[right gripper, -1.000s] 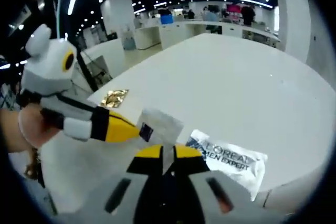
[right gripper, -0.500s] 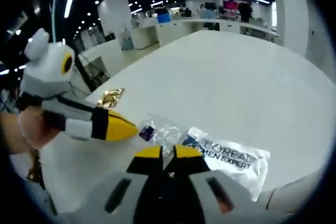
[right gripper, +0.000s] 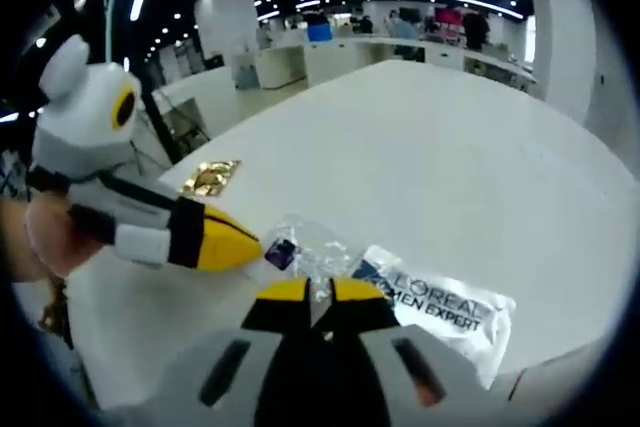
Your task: Arrange the skincare products in the storage area until every visible bottle or jar stands upright without overlapping.
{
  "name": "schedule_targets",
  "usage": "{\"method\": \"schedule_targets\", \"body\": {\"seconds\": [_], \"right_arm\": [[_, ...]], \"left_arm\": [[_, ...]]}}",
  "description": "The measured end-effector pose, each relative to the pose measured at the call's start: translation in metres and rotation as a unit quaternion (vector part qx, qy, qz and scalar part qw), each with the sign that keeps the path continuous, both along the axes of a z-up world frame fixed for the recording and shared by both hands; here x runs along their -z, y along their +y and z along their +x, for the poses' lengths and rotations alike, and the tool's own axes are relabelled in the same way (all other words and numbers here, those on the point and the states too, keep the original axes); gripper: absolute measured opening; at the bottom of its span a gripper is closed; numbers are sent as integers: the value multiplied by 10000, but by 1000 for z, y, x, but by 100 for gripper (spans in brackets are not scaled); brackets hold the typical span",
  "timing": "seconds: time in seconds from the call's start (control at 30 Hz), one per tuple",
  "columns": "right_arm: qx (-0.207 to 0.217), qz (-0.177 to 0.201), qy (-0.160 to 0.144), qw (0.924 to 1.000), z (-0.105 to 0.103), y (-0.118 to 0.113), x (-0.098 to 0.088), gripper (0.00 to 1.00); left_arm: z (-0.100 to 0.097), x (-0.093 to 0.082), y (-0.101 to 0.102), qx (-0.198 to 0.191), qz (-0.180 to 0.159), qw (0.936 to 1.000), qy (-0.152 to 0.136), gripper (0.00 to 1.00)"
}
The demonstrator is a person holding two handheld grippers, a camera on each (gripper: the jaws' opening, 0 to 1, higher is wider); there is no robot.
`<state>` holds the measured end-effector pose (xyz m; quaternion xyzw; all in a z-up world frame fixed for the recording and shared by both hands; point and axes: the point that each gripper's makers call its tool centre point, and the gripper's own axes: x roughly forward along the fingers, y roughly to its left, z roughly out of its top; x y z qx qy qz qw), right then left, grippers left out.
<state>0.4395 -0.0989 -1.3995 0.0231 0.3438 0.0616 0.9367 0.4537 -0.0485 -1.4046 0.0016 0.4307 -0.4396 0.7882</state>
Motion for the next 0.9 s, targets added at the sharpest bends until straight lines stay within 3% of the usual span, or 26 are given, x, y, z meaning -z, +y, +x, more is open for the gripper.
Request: {"method": "schedule_targets", "body": {"seconds": [0.2,0.57,0.9], "right_arm": [[-94,-165,-42,9998,2,0,0,7],[31,40,-41,10000,2,-2,-3,10],[4,78,-366,9993,4,-1,-22,12]], "left_arm": [[2,0,0,0,8,9999,-114,3],[5,-6,3,55,4,9990,-436,11],[8,-19,12,-61,-74,9978,-651,11]]}}
